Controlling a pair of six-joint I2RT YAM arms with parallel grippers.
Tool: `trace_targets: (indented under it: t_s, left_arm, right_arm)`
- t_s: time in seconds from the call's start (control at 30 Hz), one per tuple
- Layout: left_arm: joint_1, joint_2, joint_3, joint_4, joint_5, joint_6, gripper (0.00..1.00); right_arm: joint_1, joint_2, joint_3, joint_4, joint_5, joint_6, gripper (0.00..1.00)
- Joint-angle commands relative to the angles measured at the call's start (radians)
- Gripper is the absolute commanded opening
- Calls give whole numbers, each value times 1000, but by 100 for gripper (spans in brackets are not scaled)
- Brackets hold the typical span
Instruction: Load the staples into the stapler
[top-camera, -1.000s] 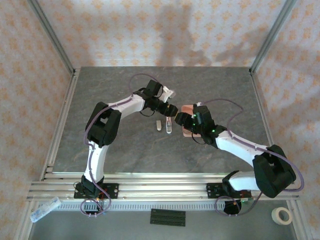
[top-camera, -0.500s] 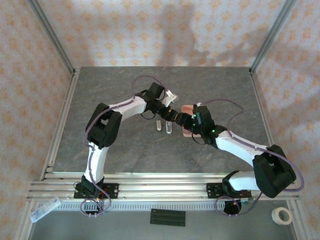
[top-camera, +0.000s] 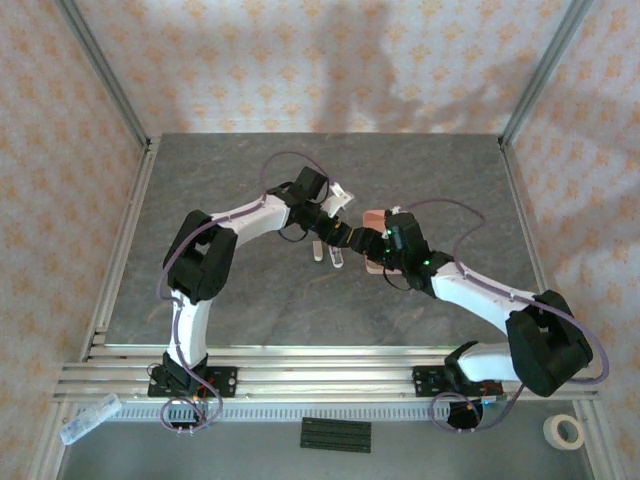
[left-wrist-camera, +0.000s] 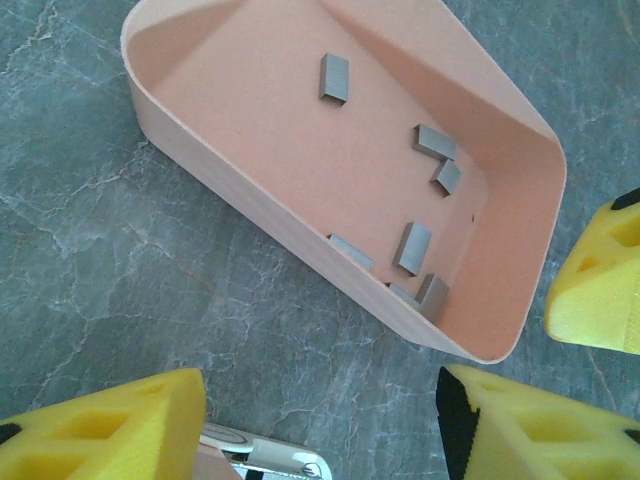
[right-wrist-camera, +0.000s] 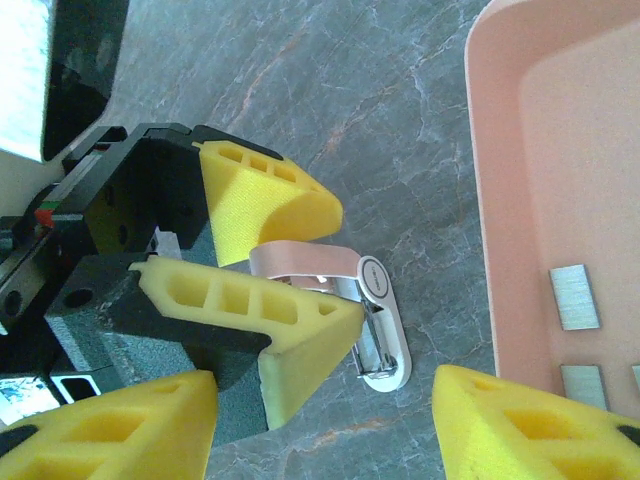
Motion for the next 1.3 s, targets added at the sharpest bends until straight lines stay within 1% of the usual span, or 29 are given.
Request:
trace_targets:
  t_s: [0.0,0.27,0.7,1.0,1.13,1.27]
  left_arm:
    - [-46,-71,-26,-75,46,48,64]
    - [-50,-122,-75,-47,42,25,64]
    - [-55,-127,-117,-40,50,15,64]
    - [-69,-141,-132,-36,28,-1,64]
    - [-67,-192,-155,3,-33,-58,64]
    - [-59,-257,-210,66,-141,-142,65]
  right_arm:
    - [-9,0,-11,3,54,-6,59]
    - [-9,0,-9,7,48,-2,59]
    - [-8,9,-7,11,40,4,59]
    - [-8,12,-5,12,36,9,59]
    - [-7,17,3,2,30,5,59]
    - [-9,27,12,2,18,5,59]
